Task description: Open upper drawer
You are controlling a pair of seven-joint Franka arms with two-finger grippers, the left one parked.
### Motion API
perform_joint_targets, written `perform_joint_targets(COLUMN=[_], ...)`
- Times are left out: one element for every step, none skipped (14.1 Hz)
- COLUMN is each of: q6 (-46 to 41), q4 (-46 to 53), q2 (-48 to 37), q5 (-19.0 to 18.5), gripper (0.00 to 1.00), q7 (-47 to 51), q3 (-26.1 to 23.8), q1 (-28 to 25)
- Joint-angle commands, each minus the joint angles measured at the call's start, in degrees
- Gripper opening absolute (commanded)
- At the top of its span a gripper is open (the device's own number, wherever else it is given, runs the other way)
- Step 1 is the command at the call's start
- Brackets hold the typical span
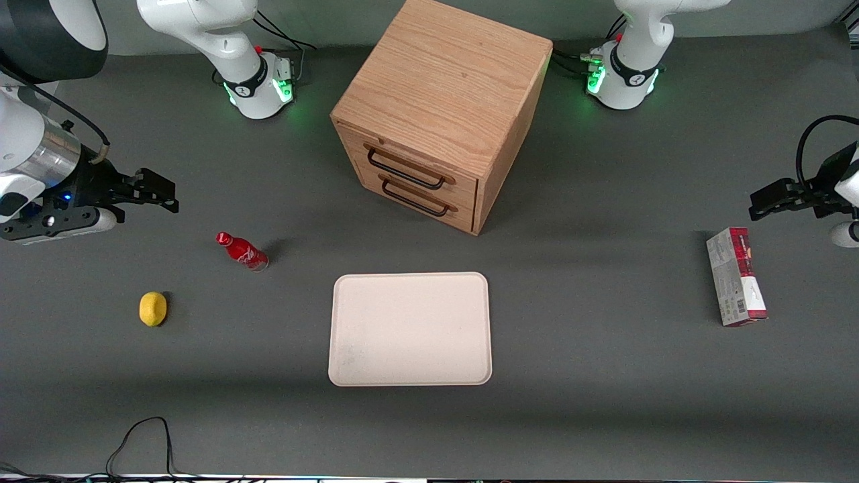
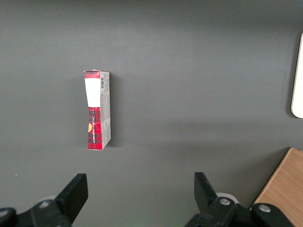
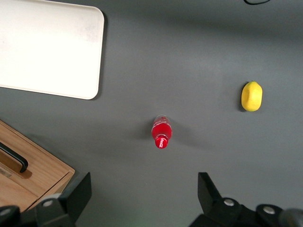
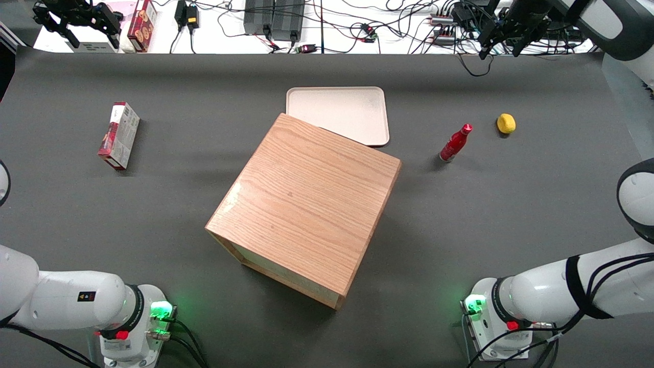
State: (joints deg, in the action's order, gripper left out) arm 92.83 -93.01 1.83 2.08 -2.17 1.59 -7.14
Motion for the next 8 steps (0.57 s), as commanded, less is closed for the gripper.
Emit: perform_joint_targets(q6=[-1.5, -1.5, -1.5, -1.5, -1.5, -1.6, -1.8, -1.8], q4=[1.5, 1.4, 1.5, 1.6, 1.5, 1.3, 1.8, 2.3], q2=[0.9, 0.9, 1.0, 1.0, 1.1, 1.3, 2.1, 2.5], q5=[0.8, 0.7, 0.7, 0.7, 0.3, 0.1, 0.2, 0.2], gripper=[1.00, 1.00, 1.00, 1.00, 1.00, 1.00, 1.00, 1.00], q7=[0.4, 0.2, 0.1, -0.4, -0.5, -0.4, -0.1, 0.1], q3=[0.7, 0.8, 0.8, 0.8, 0.8, 0.6, 0.3, 0.3], q1=[-0.9, -0.9, -0.9, -0.9, -0.9, -1.3, -1.3, -1.6])
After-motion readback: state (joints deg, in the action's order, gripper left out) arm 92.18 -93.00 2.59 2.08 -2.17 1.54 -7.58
